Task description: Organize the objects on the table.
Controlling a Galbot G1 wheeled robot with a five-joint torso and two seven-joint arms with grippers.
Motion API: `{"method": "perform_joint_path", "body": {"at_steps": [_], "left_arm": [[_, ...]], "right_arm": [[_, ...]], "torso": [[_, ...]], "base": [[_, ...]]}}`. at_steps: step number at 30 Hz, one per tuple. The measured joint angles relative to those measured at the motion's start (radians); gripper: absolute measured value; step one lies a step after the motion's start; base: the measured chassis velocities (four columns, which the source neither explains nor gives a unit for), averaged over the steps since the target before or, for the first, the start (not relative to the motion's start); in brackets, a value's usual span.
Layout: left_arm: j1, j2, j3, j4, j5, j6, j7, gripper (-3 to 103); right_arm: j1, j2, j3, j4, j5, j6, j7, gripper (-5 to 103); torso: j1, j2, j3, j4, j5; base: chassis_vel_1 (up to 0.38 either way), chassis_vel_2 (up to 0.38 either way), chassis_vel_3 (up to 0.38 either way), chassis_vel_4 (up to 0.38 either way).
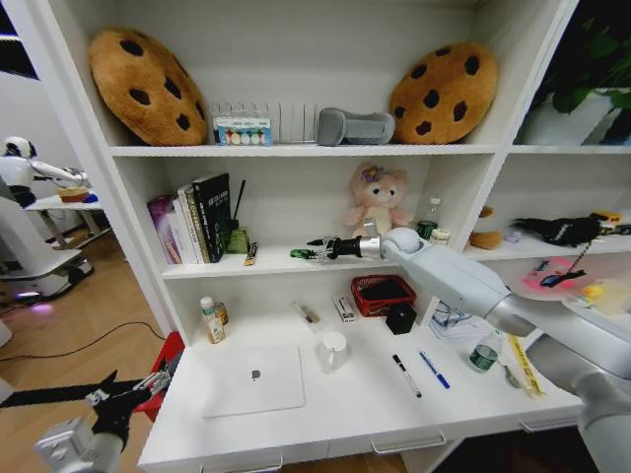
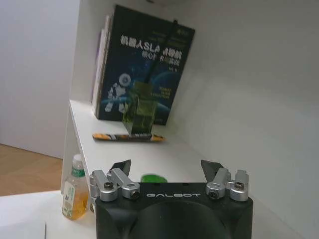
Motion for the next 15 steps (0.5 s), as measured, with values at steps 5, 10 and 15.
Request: {"method": "perform_joint_path", "body": {"at_steps": [5,10,15], "left_arm": [[0.000,0.000,0.000,0.000,0.000,0.000,0.000,100],[0.000,0.000,0.000,0.000,0.000,0.000,0.000,100],[0.000,0.000,0.000,0.000,0.000,0.000,0.000,100]], "right_arm": [[-0.099,-0.120,0.165,0.196,-0.023,0.002,0.037,99],[-0.269,-0.268,0.313,0.374,-0.002,0.037,0.174,100],[-0.654,-0.469,0.732,0.636,0.046,0.000,0.326,100]], "torso": [[0.000,0.000,0.000,-0.0001,-0.0004],[0.000,0.000,0.000,-0.0005,0.0010],[0.000,0.000,0.000,-0.0009,0.0004]], "base": [[0.000,0.000,0.000,0.000],[0.000,0.000,0.000,0.000],[0.000,0.000,0.000,0.000]]}}
